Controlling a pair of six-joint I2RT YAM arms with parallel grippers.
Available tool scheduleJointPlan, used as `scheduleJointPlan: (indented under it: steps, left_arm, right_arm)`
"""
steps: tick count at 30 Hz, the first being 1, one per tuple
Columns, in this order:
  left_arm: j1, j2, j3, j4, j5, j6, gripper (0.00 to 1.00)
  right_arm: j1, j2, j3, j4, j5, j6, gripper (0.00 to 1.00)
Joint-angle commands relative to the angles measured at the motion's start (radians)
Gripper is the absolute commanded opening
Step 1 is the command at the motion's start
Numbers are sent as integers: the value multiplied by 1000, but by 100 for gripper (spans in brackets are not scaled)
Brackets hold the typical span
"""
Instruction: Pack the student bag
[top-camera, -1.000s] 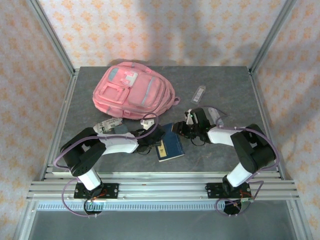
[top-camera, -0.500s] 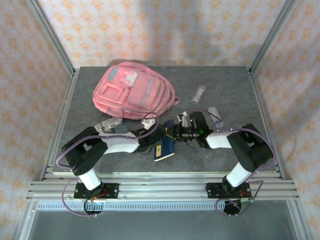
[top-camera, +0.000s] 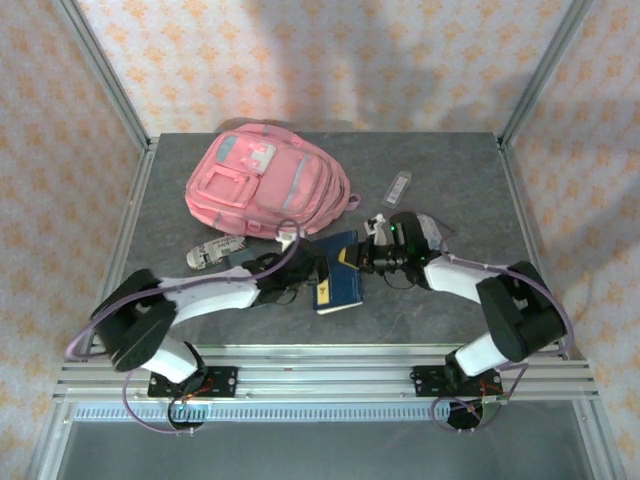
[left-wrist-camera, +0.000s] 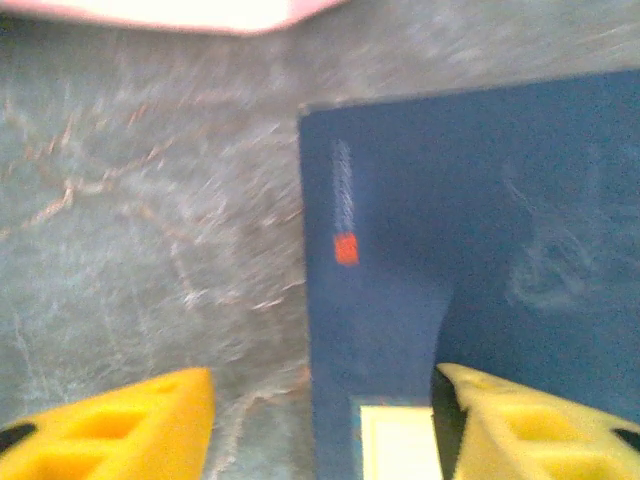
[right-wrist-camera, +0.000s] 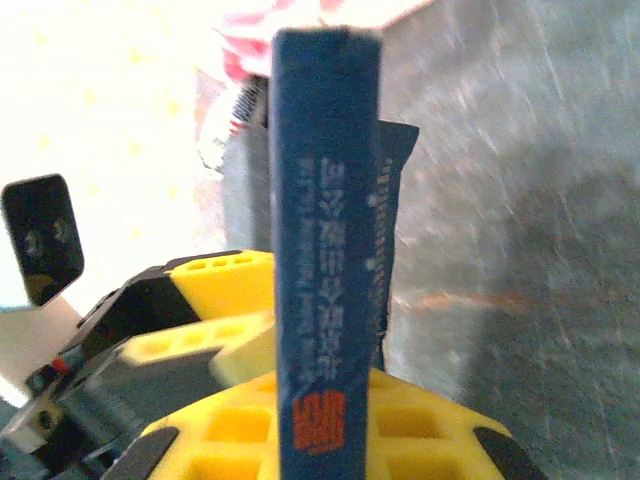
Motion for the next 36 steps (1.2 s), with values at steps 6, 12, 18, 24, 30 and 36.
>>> scheduleJointPlan:
  steps: [6, 12, 18, 24, 30, 36]
  left_arm:
    - [245, -293, -40, 247, 395, 123, 82]
    - [311, -329, -20, 305, 617, 172, 88]
    - [322, -317, -55, 402, 723, 149, 89]
    - [321, -300, -71, 564, 852, 91, 89]
    - [321, -328, -107, 722, 952, 22, 77]
    - [322, -341, -135, 765, 981, -16, 15]
  right_arm:
    - [-118, -140, 161, -45, -173, -73, 3]
    - [-117, -182, 217, 58, -326, 10, 3]
    - [-115, -250, 242, 113, -415, 49, 3]
    - [-86, -269, 243, 130, -467, 46, 3]
    - [-91, -220, 274, 38, -429, -16, 3]
    - [-93, -144, 311, 31, -424, -11, 12]
